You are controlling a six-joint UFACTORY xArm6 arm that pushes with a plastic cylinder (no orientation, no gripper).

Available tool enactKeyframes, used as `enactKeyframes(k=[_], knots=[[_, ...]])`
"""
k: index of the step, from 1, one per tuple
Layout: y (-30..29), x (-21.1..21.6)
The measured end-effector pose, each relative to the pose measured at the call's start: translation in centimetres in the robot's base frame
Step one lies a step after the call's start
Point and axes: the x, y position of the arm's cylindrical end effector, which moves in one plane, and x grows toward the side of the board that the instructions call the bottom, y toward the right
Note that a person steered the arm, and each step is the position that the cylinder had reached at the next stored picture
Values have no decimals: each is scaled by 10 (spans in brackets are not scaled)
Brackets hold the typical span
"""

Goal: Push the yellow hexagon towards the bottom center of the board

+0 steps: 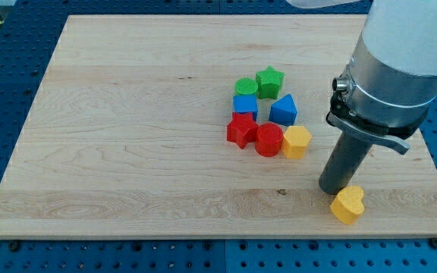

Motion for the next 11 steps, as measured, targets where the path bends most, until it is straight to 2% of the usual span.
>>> enactKeyframes(k=[1,4,5,7,11], knots=[[0,-13],[-2,-106],[-22,-110],[-41,-83],[-44,-52]])
